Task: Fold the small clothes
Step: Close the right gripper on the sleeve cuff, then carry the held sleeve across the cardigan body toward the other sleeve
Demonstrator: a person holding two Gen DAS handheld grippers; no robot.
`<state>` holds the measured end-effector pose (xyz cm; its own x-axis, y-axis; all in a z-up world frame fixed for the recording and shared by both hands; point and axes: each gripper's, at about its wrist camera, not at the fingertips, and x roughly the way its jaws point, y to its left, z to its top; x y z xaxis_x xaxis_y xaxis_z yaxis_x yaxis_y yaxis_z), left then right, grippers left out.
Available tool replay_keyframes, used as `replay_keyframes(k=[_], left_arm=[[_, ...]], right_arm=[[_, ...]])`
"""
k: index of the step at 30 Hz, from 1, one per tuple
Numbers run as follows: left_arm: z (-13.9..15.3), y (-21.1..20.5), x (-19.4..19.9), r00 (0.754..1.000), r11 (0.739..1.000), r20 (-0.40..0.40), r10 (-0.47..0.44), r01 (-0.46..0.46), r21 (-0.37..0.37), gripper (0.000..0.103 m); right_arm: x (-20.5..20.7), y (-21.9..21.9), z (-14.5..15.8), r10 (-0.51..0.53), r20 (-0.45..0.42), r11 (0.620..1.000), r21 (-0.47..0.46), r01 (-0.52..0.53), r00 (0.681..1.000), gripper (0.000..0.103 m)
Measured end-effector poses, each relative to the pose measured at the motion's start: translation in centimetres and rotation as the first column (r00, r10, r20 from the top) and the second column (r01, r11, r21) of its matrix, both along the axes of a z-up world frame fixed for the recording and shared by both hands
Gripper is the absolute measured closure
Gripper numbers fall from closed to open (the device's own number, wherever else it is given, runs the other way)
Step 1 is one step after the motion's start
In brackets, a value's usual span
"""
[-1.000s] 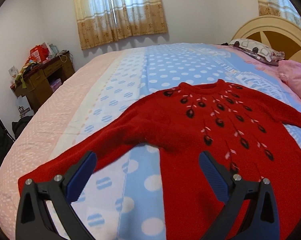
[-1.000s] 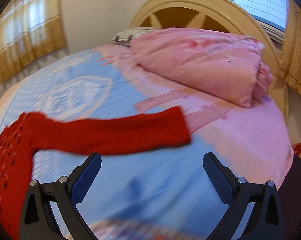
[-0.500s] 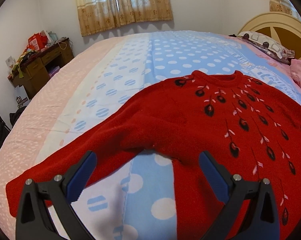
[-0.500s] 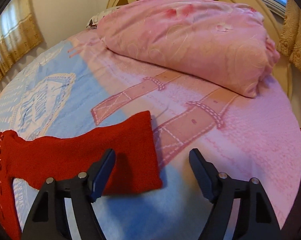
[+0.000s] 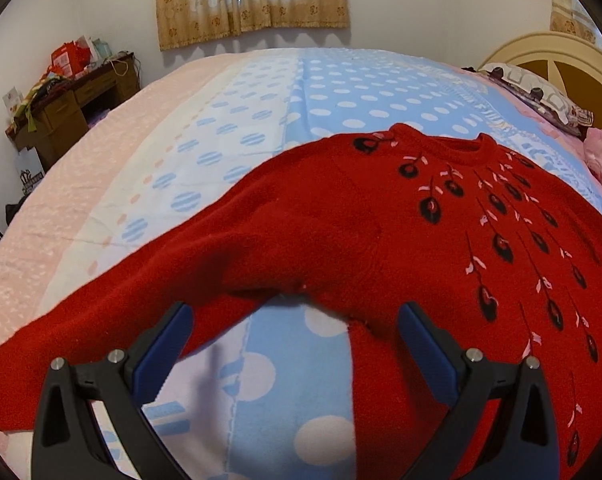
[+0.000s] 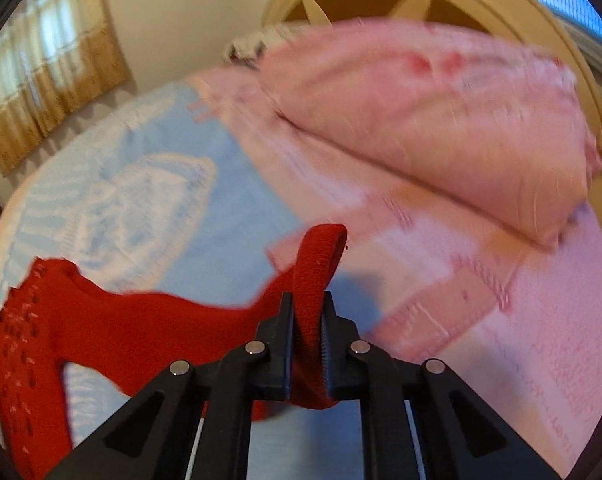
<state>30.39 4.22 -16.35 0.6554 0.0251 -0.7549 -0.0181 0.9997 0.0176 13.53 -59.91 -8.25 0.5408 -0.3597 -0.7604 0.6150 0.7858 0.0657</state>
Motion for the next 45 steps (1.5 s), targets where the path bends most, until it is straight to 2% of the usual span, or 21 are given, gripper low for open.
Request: replay_keyframes(k=[7,11,16,21,28,31,34,38,43,44,45], left_arm=[[-0.4,0.6,-0.3,1.0,0.998,0.011,-0.002,0.003,-0.059,0.0],[-0.3,0.9,-0.5,1.0,0.997,0.026,-0.004,0.007,-0.083,0.0],[-0.1,1.3,-0.7,0.999,0.994,0.048,-0.001,0.006,-0.106,0.0],[-0.1,1.6,-0.9,0.999,0.993,0.052,0.009,-0.003,-0.12,0.0],[-0.3,1.5,-1.1,0.998,0.99,0.059,-0.014,0.022,-0.14,0.0],[-0.2,1.5,-1.2,0.997,0.988,0.069,-0.02,0.03,-0.149,0.0],[0.0,1.8,-1.4,0.996,0.986,0.085,-0.017,0.03,-0.166,0.0],[0.4,1.8,-1.6,0.994,0.985,0.108,-0.022,0.04,-0.17,0.0],[1.3,0.7,-1.9,0.991,0.985,0.109,-0.083,0.098,-0.144,0.0],[1.6,0.5,-2.0,0.989,0.983,0.106,-0.101,0.115,-0.142,0.001],[1.8,0.2,-2.2,0.988,0.981,0.102,-0.12,0.133,-0.138,0.005]], right_arm=[[3.6,6.9,7.8,0.136,0.119,0.982,-0.147,-0.118,0.984,0.093],[6.0,11.3,10.8,0.218,0.151,0.956,-0.23,-0.18,0.964,0.093],[8.5,16.5,12.8,0.318,0.17,0.923,-0.282,-0.263,0.933,0.094],[11.1,21.4,13.0,0.403,0.159,0.885,-0.318,-0.34,0.901,0.094],[14.3,28.0,10.8,0.514,0.123,0.83,-0.322,-0.456,0.849,0.094],[15.7,31.6,8.7,0.574,0.104,0.795,-0.307,-0.523,0.812,0.094],[16.8,35.8,5.5,0.639,0.079,0.752,-0.273,-0.6,0.765,0.094],[17.4,41.5,0.1,0.731,0.003,0.667,-0.217,-0.713,0.682,0.093],[17.3,44.2,-5.8,0.793,-0.098,0.592,-0.111,-0.798,0.601,0.093],[16.9,44.0,-6.6,0.799,-0.12,0.581,-0.093,-0.808,0.589,0.089],[16.6,43.4,-6.8,0.8,-0.135,0.579,-0.084,-0.811,0.585,0.077]])
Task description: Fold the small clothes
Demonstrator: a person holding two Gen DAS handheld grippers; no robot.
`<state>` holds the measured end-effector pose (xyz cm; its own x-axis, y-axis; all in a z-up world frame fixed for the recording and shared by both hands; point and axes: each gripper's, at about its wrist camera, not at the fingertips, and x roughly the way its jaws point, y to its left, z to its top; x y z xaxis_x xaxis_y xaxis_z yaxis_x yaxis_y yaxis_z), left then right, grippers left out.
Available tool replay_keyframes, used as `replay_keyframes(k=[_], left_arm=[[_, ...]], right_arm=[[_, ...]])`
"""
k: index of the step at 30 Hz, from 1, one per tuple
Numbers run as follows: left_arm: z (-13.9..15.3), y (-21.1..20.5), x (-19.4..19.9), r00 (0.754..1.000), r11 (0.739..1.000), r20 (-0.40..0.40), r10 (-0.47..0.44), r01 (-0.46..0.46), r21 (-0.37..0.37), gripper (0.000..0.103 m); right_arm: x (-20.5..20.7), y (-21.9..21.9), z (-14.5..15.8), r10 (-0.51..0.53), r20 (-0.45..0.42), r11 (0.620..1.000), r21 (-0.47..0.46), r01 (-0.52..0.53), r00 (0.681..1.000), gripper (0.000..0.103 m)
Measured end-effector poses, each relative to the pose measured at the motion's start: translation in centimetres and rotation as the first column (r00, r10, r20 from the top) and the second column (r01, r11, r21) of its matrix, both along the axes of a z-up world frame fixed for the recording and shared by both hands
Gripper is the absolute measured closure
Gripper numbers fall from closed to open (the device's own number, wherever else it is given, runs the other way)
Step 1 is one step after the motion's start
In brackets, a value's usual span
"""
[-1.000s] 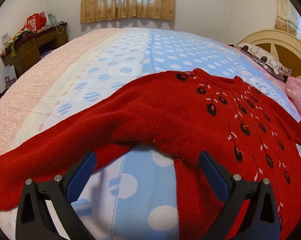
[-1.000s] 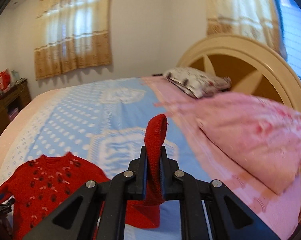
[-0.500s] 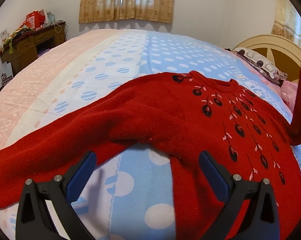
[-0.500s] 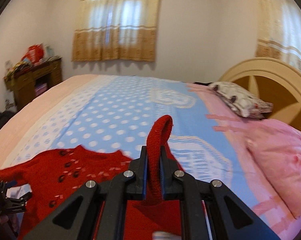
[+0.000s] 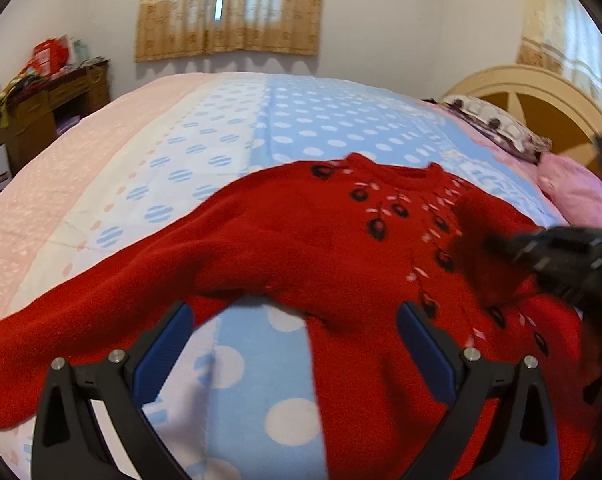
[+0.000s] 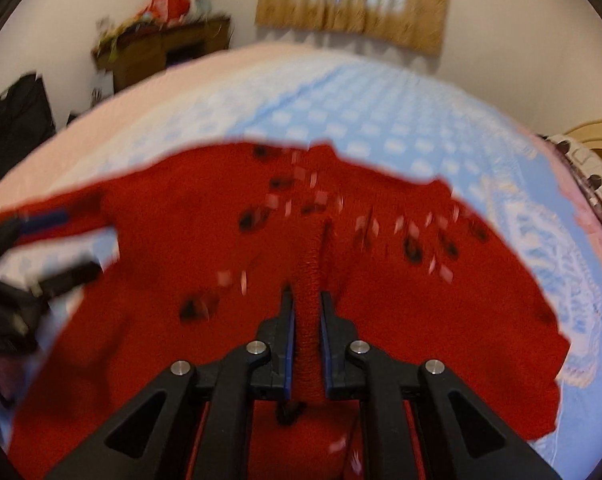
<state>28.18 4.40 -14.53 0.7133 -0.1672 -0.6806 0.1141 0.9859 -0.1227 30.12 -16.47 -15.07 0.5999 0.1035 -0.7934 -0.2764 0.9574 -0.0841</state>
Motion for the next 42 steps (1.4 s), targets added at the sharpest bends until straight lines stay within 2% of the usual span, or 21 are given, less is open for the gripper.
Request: replay_keyframes(k=[1,2,3,7,9,12,15,17,20,24,27,29,30,31,32,33,34,38,42], left_arm=[[0.3,-0.4,-0.1,1.0,1.0,-0.01,-0.024,0.024,0.011,0.013],[0.6,-1.0,-0.3,0.998,0.998,-0.023,-0.059,0.06,0.027,0.016],[0.9,-1.7,-0.5,0.994,0.994,-0.034,-0.102,0.103,0.041,0.019],[2.2,-4.0,-0.6,0.975,0.973,-0.071,-0.212,0.217,0.073,0.02],[3.2,-5.2,0.3,0.965,0.966,-0.088,-0.247,0.253,0.057,0.022],[4.1,-7.1,2.0,0.952,0.957,-0.103,-0.287,0.29,0.006,0.022],[4.1,-9.7,3.5,0.941,0.948,-0.118,-0.317,0.319,0.004,0.022],[3.7,-11.7,4.4,0.925,0.937,-0.154,-0.348,0.35,-0.015,0.022],[2.5,-14.8,5.2,0.904,0.924,-0.209,-0.373,0.383,0.005,0.022],[0.9,-19.0,5.0,0.874,0.888,-0.248,-0.417,0.45,0.093,0.022],[0.0,-20.5,5.5,0.875,0.871,-0.253,-0.413,0.461,0.172,0.023],[-0.8,-20.7,6.2,0.887,0.869,-0.255,-0.385,0.441,0.222,0.037],[-1.2,-20.7,6.7,0.886,0.867,-0.273,-0.376,0.44,0.233,0.059],[-1.5,-20.1,7.3,0.88,0.875,-0.292,-0.375,0.44,0.203,0.073],[-1.3,-19.8,7.6,0.881,0.883,-0.286,-0.376,0.434,0.178,0.08],[-1.0,-19.4,7.7,0.885,0.887,-0.281,-0.372,0.427,0.173,0.092],[-0.7,-19.1,7.9,0.887,0.89,-0.28,-0.368,0.423,0.17,0.092],[2.2,-16.6,7.7,0.909,0.925,-0.218,-0.355,0.375,0.057,0.094],[6.3,-12.2,6.6,0.938,0.944,-0.114,-0.326,0.316,-0.096,0.094]], right_arm=[[-0.7,-0.8,-0.2,-0.006,-0.014,1.0,-0.001,0.006,1.0,0.067],[-1.5,-1.5,-0.1,-0.009,-0.019,1.0,0.011,0.009,1.0,0.046],[-2.6,-2.7,0.1,-0.011,-0.02,0.999,0.039,0.012,1.0,0.04],[-5.1,-7.8,1.1,-0.075,-0.009,0.994,0.074,0.076,0.997,0.04],[-5.6,-10.4,1.7,-0.124,0.002,0.987,0.099,0.124,0.992,0.04],[-6.5,-16.0,2.3,-0.271,0.042,0.956,0.129,0.264,0.962,0.04],[-7.2,-19.4,1.4,-0.374,0.019,0.914,0.179,0.365,0.927,0.04],[-7.5,-20.1,0.3,-0.389,0.001,0.904,0.189,0.382,0.921,0.04],[-7.8,-19.9,-0.2,-0.374,-0.003,0.909,0.2,0.367,0.928,0.04],[-8.2,-19.4,0.5,-0.358,0.05,0.918,0.203,0.341,0.932,0.04],[-8.5,-19.3,0.2,-0.353,0.067,0.922,0.193,0.335,0.933,0.04],[-8.8,-19.4,0.3,-0.353,0.074,0.922,0.196,0.334,0.933,0.04],[-8.9,-19.5,0.3,-0.355,0.081,0.921,0.197,0.335,0.931,0.04],[-8.9,-19.5,0.3,-0.356,0.087,0.921,0.199,0.334,0.931,0.04],[-9.0,-19.4,0.3,-0.356,0.09,0.921,0.201,0.333,0.93,0.04],[-9.0,-19.5,0.3,-0.357,0.093,0.921,0.204,0.333,0.929,0.04],[-9.0,-19.5,0.3,-0.357,0.093,0.92,0.208,0.333,0.929,0.04],[-9.1,-20.0,0.1,-0.369,0.086,0.912,0.225,0.342,0.926,0.04],[-9.1,-20.4,0.0,-0.382,0.084,0.904,0.24,0.354,0.92,0.04]])
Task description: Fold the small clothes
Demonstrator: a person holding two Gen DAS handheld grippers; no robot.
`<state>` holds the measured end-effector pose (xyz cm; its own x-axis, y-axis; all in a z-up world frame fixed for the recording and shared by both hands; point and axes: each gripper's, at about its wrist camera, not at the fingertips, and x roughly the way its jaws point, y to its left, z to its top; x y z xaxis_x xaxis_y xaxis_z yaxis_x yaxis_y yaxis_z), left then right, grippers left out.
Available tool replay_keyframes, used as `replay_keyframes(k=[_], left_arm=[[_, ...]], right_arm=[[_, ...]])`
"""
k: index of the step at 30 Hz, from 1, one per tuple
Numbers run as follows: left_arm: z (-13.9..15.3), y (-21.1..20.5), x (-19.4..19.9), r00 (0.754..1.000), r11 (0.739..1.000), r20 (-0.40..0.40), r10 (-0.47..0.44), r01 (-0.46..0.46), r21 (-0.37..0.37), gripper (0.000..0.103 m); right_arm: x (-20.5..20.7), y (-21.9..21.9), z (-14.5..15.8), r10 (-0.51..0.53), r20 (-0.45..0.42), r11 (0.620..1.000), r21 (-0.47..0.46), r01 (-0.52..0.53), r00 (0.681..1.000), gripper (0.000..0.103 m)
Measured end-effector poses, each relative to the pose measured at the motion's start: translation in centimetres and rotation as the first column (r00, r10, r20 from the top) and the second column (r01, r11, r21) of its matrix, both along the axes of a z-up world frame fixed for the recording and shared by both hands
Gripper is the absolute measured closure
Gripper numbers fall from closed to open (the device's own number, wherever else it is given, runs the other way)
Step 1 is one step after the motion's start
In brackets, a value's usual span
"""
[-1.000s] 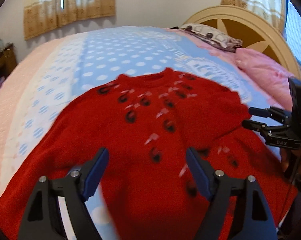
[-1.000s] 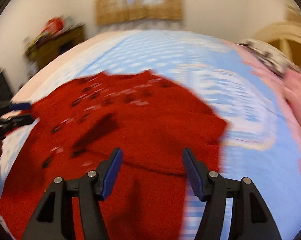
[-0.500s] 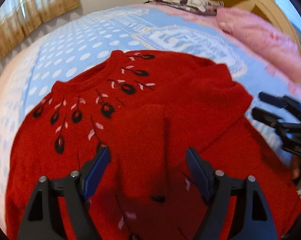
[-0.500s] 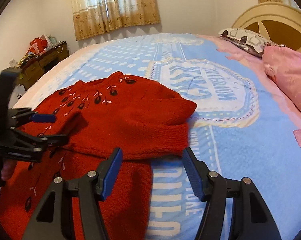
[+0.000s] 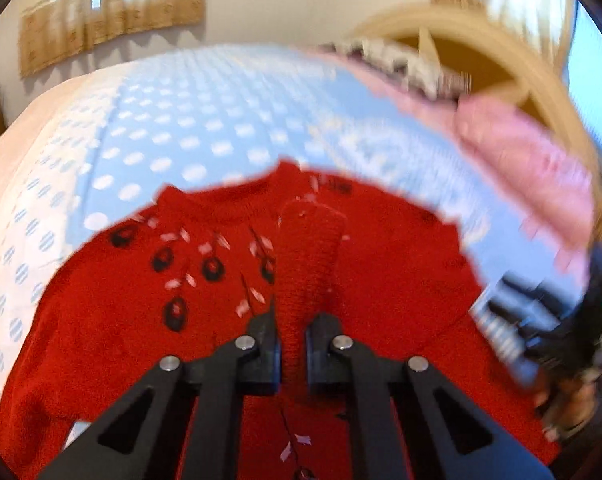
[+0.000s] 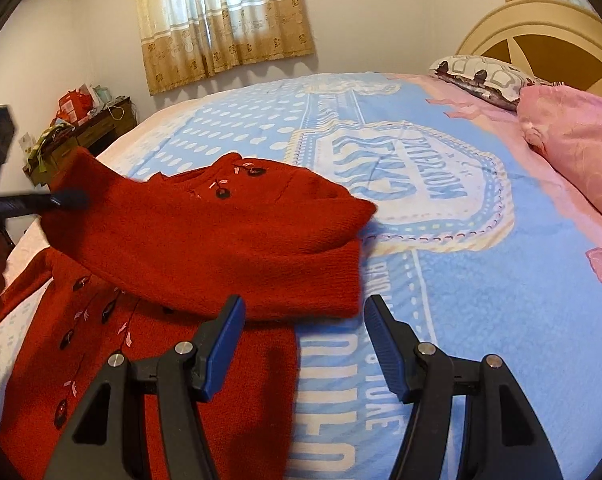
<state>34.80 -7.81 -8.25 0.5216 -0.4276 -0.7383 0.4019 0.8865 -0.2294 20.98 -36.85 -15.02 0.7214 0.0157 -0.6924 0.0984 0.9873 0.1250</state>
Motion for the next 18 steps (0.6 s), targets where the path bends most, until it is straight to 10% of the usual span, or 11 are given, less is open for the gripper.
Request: replay_keyframes(k=[18], left_arm=[[-6.6,12.8,-0.2,0.929,0.924,-0.207,0.308,-0.344,-0.169,0.094]], right_arm=[[1.5,0.3,-0.4,0.028,-0.091,1.0,0.0,-0.028,0.995,0.04]])
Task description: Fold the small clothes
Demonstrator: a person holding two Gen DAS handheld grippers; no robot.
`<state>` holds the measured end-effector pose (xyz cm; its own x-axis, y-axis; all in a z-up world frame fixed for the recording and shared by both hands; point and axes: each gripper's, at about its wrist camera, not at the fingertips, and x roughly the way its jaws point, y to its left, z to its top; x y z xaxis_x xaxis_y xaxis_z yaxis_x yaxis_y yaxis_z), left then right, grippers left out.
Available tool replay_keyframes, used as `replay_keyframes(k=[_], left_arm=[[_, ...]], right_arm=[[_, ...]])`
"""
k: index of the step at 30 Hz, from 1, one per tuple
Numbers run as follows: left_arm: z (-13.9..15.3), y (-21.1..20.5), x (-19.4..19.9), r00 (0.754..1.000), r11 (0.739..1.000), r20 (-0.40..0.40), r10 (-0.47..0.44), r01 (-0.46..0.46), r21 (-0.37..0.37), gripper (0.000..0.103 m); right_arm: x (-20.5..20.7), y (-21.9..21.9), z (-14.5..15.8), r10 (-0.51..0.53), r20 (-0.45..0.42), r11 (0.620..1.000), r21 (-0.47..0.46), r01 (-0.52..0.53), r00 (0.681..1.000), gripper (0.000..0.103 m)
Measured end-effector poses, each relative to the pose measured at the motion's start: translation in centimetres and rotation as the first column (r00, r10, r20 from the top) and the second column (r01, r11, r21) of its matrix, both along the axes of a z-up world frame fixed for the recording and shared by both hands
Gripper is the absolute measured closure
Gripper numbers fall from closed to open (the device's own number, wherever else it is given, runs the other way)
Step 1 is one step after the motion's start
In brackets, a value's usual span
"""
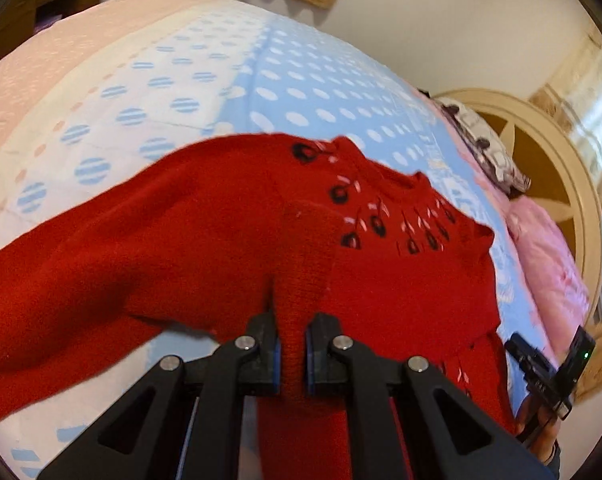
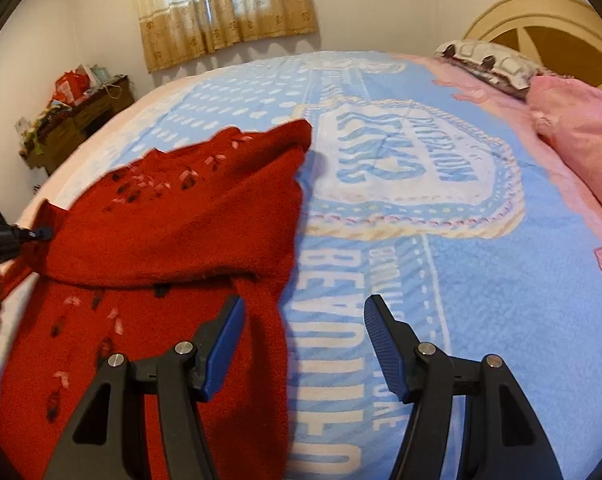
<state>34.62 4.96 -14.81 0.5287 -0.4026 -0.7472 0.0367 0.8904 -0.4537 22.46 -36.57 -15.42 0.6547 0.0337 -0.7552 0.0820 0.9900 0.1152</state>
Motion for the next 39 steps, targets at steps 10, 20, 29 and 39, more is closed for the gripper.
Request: replay_keyframes(k=[10,20,29,39], left_arm=[[-2.2,-1.4,-0.6,0.999,0.998,0.028,-0.044,0.042,0.046,0.094],[-1.4,-2.9,-1.5,0.987,0.987,0.119,-0.113,0.097,0.13,0.094],[-2.0,-1.8,-1.2,0.987,0.996,0.134,-0.089,0.086,0.032,0.094],[-2.4,-1.3,-1.4,0.984,0.995,0.153,-0.088,0.095,-0.038,0.094]], right_arm=[[12.0,-0.9,3.1,0.072,-0.07,0.997,0.024,-0.07,0.995,0.062],[21.3,-5.1,-2.4,-0.151,-0.17,0.984,0.067,0.164,0.974,0.089],[18.0,-4.4,0.0,0.006,-0.119,0.975,0.221,0.021,0.993,0.035],[20.5,-1.7,-1.3,-0.041,-0.133,0.999,-0.035,0.036,0.99,0.089]])
